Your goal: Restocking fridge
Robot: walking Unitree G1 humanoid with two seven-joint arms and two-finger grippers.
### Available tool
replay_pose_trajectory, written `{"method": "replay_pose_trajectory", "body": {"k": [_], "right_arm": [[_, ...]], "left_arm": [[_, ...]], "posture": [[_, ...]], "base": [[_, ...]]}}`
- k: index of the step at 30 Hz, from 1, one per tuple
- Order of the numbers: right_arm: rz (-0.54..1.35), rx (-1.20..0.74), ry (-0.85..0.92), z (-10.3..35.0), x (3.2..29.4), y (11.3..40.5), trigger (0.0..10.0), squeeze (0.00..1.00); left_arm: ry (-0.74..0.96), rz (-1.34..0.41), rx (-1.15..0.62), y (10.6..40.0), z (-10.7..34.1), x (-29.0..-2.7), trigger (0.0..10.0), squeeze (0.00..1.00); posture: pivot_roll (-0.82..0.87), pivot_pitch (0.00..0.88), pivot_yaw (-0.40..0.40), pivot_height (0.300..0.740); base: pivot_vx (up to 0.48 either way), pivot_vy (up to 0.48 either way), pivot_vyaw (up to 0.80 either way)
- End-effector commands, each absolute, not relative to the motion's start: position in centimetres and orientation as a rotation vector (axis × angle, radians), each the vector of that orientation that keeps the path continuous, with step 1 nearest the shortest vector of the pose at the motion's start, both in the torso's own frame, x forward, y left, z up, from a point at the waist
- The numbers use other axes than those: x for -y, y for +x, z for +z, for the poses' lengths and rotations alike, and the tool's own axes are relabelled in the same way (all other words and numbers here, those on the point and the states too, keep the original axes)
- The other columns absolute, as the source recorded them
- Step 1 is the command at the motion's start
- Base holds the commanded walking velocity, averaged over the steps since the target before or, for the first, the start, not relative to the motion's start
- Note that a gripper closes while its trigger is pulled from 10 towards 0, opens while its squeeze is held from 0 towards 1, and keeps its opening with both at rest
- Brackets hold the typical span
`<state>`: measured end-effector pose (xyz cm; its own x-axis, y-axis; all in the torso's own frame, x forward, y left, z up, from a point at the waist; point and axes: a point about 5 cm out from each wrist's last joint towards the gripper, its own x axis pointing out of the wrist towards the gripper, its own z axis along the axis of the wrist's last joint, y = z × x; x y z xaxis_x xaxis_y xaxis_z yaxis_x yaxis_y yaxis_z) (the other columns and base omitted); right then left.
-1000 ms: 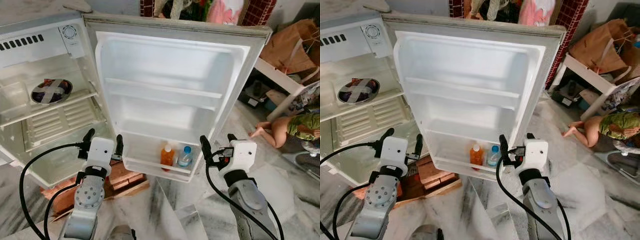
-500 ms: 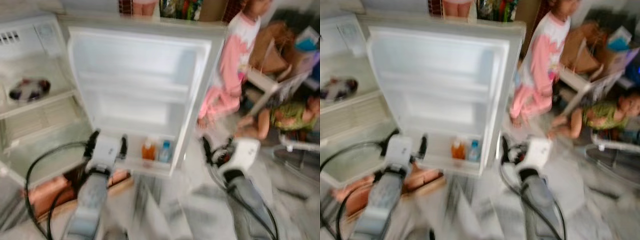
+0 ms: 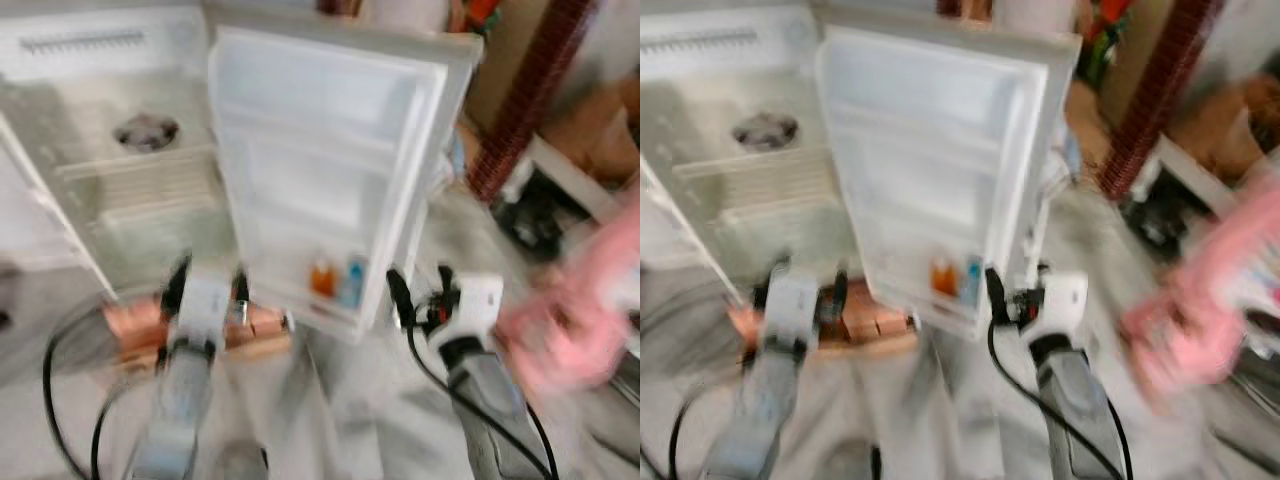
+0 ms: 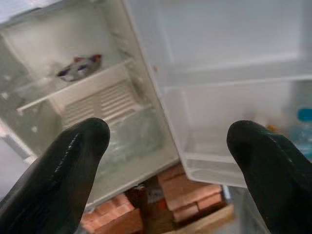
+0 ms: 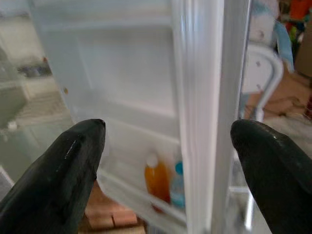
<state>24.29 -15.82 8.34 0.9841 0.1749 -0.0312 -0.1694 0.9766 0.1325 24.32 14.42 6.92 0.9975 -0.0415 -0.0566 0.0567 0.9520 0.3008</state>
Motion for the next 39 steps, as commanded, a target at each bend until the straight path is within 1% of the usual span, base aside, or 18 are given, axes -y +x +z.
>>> {"method": "replay_pose_trajectory", "body": {"k": [1, 7, 10, 15, 16, 19, 28, 32, 39], "right_arm": [[0.181, 0.003, 0.130, 9.1, 15.8, 24.5, 10.0, 0.00], [0.161, 0.017, 0.121, 9.5, 15.8, 25.0, 10.0, 0.00], [0.131, 0.017, 0.141, 9.5, 16.0, 25.2, 10.0, 0.00], [0.131, 0.016, 0.132, 9.4, 16.0, 25.2, 10.0, 0.00], [0.149, 0.018, 0.087, 9.5, 15.9, 25.3, 10.0, 0.00], [0.161, 0.043, 0.097, 9.8, 15.8, 25.2, 10.0, 0.00], [0.158, 0.044, 0.091, 9.8, 15.8, 25.3, 10.0, 0.00], [0.162, 0.047, 0.084, 9.8, 15.7, 25.4, 10.0, 0.00], [0.154, 0.047, 0.102, 9.7, 15.9, 25.5, 10.0, 0.00]], "left_arm": [[0.330, -0.053, -0.020, 24.8, 7.7, -14.3, 10.0, 0.00], [0.331, -0.084, -0.020, 25.0, 7.7, -13.9, 10.0, 0.00], [0.321, -0.081, -0.025, 25.0, 7.6, -13.9, 10.0, 0.00], [0.322, -0.099, -0.024, 24.9, 7.6, -13.7, 10.0, 0.00], [0.319, -0.103, -0.023, 24.9, 7.6, -13.7, 10.0, 0.00], [0.318, -0.102, -0.024, 24.9, 7.6, -13.7, 10.0, 0.00], [0.309, -0.108, -0.028, 24.9, 7.6, -13.6, 10.0, 0.00], [0.311, -0.105, -0.032, 24.9, 7.6, -13.8, 10.0, 0.00], [0.282, -0.073, -0.031, 24.9, 7.6, -14.0, 10.0, 0.00]], "posture": [[0.12, 0.043, -0.019, 0.740], [0.11, 0.043, -0.011, 0.740], [0.11, 0.042, -0.011, 0.740], [0.11, 0.042, -0.011, 0.740], [0.11, 0.042, -0.011, 0.740], [0.11, 0.042, -0.011, 0.740], [0.11, 0.049, -0.006, 0.740], [0.11, 0.052, -0.004, 0.740], [0.11, 0.054, -0.005, 0.740]], "base": [[0.000, 0.000, 0.00], [0.000, 0.000, 0.54], [0.000, 0.000, 0.00], [0.000, 0.000, 0.00], [0.000, 0.000, 0.00], [0.000, 0.000, 0.26], [0.000, -0.337, 0.67], [0.000, -0.262, 0.00], [0.000, 0.000, 0.00]]}}
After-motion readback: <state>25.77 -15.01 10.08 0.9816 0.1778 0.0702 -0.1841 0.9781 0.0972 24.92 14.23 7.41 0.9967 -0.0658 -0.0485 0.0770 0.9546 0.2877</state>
